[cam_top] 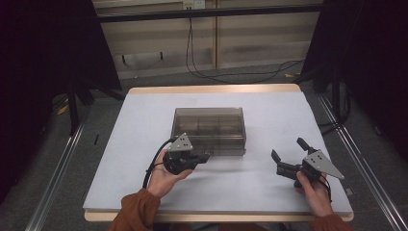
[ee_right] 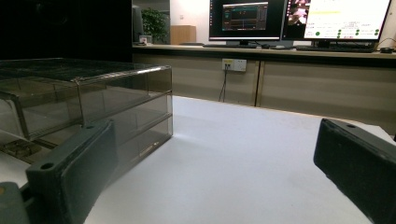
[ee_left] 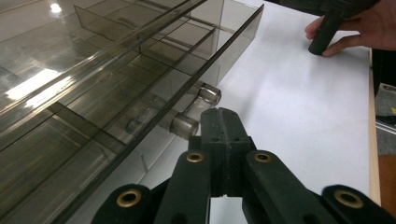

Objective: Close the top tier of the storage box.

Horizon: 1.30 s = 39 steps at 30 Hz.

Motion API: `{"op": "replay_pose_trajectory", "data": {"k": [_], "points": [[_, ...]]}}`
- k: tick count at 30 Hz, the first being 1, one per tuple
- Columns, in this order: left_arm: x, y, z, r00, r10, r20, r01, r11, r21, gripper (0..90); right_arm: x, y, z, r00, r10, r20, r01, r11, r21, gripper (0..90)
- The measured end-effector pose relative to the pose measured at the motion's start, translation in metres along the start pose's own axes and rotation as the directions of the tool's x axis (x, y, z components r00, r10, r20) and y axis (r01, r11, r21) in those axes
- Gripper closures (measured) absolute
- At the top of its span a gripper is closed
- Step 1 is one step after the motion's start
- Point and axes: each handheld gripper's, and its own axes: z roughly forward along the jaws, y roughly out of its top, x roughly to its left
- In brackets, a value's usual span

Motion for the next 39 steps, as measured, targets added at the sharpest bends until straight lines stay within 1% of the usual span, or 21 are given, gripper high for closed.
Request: {"op": "replay_pose_trajectory", "data": {"k": [9,13,17,20,24,32,39], "points": [[0.004,0.0,0.001,1.0,-0.005,-0.006,0.006,0.9999,0.01,90.0,0.0,0.0,0.0,1.0,0.0,0.0,0.0,1.0,0.0,0.0],[0.005,0.001,0.001,0.9999,-0.015,-0.007,0.015,0.9999,0.005,90.0,0.0,0.0,0.0,1.0,0.0,0.0,0.0,1.0,0.0,0.0],[0.006,0.001,0.003,0.9999,-0.015,-0.003,0.015,0.9999,-0.006,90.0,0.0,0.0,0.0,1.0,0.001,-0.002,-0.001,1.0,0.0,0.0],[0.007,0.001,0.002,0.9997,-0.021,-0.011,0.021,0.9998,0.0,90.0,0.0,0.0,0.0,1.0,0.0,0.001,0.0,1.0,0.0,0.0],[0.008,0.001,0.001,0.9996,-0.028,-0.004,0.028,0.9996,-0.01,90.0,0.0,0.0,0.0,1.0,0.001,-0.002,-0.001,1.0,0.0,0.0],[0.011,0.001,0.002,0.9995,-0.028,-0.014,0.028,0.9996,-0.004,90.0,0.0,0.0,0.0,1.0,0.0,-0.002,0.0,1.0,0.0,0.0],[0.016,0.001,0.001,0.9986,-0.046,-0.024,0.045,0.9987,-0.022,90.0,0.0,0.0,0.0,1.0,0.0,-0.001,0.0,1.0,0.0,0.0]]}}
